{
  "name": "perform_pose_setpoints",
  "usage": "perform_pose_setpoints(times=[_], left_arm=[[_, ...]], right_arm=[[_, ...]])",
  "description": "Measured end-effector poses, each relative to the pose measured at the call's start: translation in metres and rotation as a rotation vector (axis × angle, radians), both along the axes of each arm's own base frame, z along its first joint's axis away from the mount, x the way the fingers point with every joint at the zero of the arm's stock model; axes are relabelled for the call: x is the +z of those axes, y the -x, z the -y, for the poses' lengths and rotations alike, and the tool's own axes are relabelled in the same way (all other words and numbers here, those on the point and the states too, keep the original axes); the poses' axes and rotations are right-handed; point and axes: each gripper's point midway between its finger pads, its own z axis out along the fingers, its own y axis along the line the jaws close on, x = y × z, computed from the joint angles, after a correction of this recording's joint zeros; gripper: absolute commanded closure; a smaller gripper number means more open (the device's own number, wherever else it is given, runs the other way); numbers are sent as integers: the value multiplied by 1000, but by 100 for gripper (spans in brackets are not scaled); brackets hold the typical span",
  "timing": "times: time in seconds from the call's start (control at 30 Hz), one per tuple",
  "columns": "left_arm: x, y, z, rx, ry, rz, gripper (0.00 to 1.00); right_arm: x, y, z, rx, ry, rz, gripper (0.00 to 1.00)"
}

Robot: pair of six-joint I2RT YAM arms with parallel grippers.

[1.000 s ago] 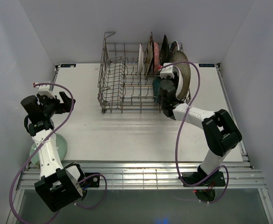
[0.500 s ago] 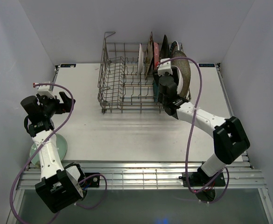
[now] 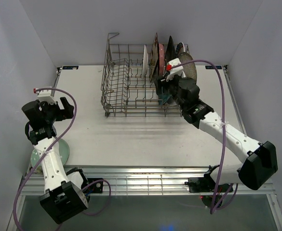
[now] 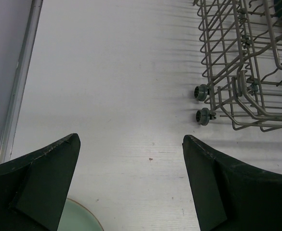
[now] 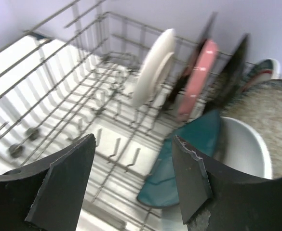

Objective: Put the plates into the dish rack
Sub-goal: Move the plate to the corner of the board.

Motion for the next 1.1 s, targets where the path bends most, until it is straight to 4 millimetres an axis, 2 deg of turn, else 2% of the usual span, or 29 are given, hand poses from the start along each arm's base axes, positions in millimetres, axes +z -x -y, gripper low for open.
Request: perform_pose_setpoints(times=[0.07,0.2,0.37,0.6,0.73,0.77,0.93,1.1], left_arm=[[-1,4,-3,25,-9,-10,2],[-14,13,-15,114,-27,-54,2],[-42,28,-33,242,-42,-144,2],[-86,54,-68,467,-104,-283,8],[-104,66,-80,537,-136,-349,8],[-106,67,-82,544,-142,-357,6],[-110,66,-89,536,-183,-376,5],[-139,65,-91,455,-201,-477,4]], right_arm=[[-6,8,-9,67,-7,-14,30],[-33,20,-22,162,6,-72,30],[-58,35,-35,264,3,-131,29],[-87,59,-43,365,-29,-202,27],[-88,65,-46,394,-39,-214,26],[-88,66,-47,398,-42,-215,26],[-84,70,-49,413,-53,-215,25],[-74,73,-47,419,-65,-193,23]])
